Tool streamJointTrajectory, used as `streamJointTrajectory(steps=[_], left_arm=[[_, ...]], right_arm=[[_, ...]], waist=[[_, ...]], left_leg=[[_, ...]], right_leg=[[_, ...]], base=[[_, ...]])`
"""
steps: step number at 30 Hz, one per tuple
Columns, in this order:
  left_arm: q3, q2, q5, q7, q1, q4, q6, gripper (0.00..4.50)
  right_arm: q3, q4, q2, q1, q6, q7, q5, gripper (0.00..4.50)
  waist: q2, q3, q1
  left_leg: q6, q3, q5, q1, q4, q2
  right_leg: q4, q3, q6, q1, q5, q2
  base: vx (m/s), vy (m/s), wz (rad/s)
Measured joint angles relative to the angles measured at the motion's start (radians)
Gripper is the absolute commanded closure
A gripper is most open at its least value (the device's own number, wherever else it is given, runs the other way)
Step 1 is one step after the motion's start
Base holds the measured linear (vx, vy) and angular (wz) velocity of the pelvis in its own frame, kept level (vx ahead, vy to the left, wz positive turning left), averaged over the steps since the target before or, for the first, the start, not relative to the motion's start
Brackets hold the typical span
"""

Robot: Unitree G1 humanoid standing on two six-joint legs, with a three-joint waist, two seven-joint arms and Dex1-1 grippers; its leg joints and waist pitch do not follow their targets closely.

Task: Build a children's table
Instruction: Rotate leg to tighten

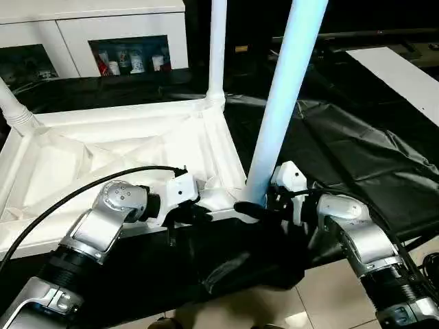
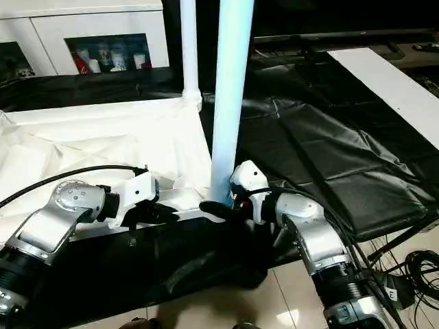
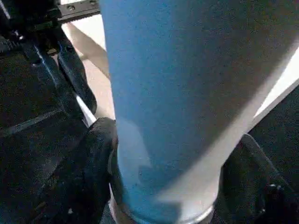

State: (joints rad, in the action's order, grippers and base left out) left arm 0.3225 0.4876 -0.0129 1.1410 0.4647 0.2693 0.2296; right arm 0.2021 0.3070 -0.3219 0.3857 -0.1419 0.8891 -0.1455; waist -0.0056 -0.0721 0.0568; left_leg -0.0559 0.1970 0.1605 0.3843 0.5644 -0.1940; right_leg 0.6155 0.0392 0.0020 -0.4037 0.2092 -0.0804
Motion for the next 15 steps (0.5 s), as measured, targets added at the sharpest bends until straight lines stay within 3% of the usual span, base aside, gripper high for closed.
streamJointTrajectory(steps=[8,15], left_arm=[[-0.014,-0.145,0.054,-0.204,0.093,0.136,0.080,4.50],[-0.033,-0.313,0.088,-0.421,0.187,0.271,0.183,4.50]], right_arm=[[-0.084,0.132,0.187,0.063,-0.048,-0.393,0.062,1.78],[-0.177,0.360,0.323,0.226,-0.062,-0.768,0.098,1.78]], waist=[[-0.002,0.001,-0.007],[-0.002,0.001,-0.017]], left_leg=[[-0.002,0.000,0.000,-0.006,0.002,0.001],[-0.002,0.000,0.000,-0.013,0.002,0.013]], right_leg=[[-0.004,-0.002,0.000,0.006,-0.002,-0.001],[-0.008,-0.002,0.003,0.010,0.000,-0.012]], base=[[-0.006,0.002,0.00],[-0.009,0.005,-0.01]])
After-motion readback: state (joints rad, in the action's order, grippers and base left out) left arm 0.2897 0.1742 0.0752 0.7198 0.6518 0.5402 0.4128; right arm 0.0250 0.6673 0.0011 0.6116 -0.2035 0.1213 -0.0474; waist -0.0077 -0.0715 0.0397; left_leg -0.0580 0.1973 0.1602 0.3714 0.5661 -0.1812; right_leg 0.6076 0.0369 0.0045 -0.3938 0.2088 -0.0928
